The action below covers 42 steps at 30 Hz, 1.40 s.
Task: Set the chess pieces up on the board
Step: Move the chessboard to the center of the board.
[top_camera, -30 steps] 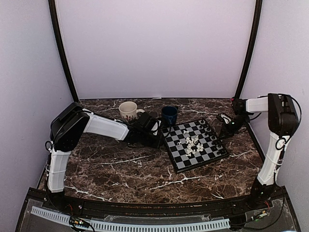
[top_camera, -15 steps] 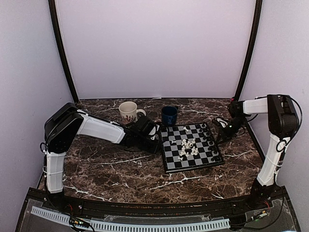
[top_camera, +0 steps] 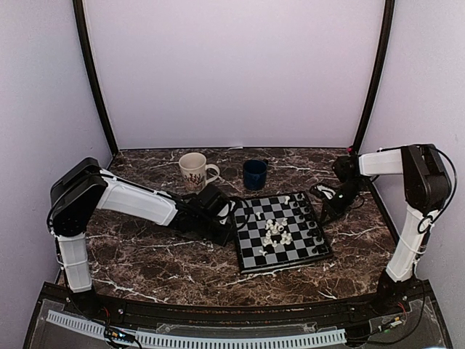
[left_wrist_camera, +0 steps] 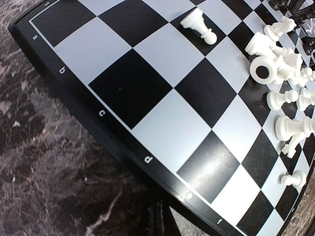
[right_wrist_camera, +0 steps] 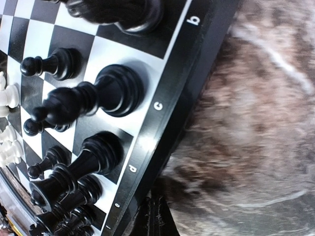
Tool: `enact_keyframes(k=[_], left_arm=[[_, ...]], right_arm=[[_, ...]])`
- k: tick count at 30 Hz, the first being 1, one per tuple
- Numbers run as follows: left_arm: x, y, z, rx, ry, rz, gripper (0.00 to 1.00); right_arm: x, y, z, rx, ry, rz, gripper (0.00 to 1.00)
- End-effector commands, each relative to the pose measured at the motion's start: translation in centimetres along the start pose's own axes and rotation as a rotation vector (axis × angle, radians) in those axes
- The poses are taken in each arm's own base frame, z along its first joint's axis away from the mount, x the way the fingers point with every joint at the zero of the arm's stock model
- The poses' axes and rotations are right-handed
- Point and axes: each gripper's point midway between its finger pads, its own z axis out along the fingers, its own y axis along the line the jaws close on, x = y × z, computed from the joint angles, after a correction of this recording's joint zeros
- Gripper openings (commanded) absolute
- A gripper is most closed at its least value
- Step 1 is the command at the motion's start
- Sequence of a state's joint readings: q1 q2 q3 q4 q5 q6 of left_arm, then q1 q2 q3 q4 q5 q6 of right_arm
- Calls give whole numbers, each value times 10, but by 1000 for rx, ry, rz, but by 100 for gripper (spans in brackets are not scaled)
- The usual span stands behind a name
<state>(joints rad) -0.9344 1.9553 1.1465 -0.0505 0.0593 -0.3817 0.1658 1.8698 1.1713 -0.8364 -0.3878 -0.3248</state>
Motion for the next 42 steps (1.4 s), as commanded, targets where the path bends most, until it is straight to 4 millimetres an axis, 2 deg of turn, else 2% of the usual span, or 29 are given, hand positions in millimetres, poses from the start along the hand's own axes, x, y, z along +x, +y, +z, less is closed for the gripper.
enact_keyframes(k=[1,3,11,16,21,25,29,40,42], left_arm=[[28,-20,-9,62,59,9,0],[32,-17,-14,53,57,2,0],[45,0,-28,-16,55,-8,0],[50,6,-27,-38,57,-9,0],[47,10,-29,-62,43,-7,0],[44,12,-32,-77,31,-6,0],[40,15,-39,-102,15,8,0],[29,21,-55,-147,-33,43,0],[25,22,-57,-155,-43,55,0]], right_arm=[[-3,57,-4,-153,-21,-97,0],[8,65,1,-171,8,-104,0],[19,93,4,-234,42,-159,0],[22,102,6,-252,52,-179,0],[22,102,6,-253,50,-178,0],[23,91,8,-202,49,-172,0],[17,78,-3,-172,7,-150,0],[-9,35,-54,-51,-165,-110,8],[-23,34,-71,-26,-229,-140,9]])
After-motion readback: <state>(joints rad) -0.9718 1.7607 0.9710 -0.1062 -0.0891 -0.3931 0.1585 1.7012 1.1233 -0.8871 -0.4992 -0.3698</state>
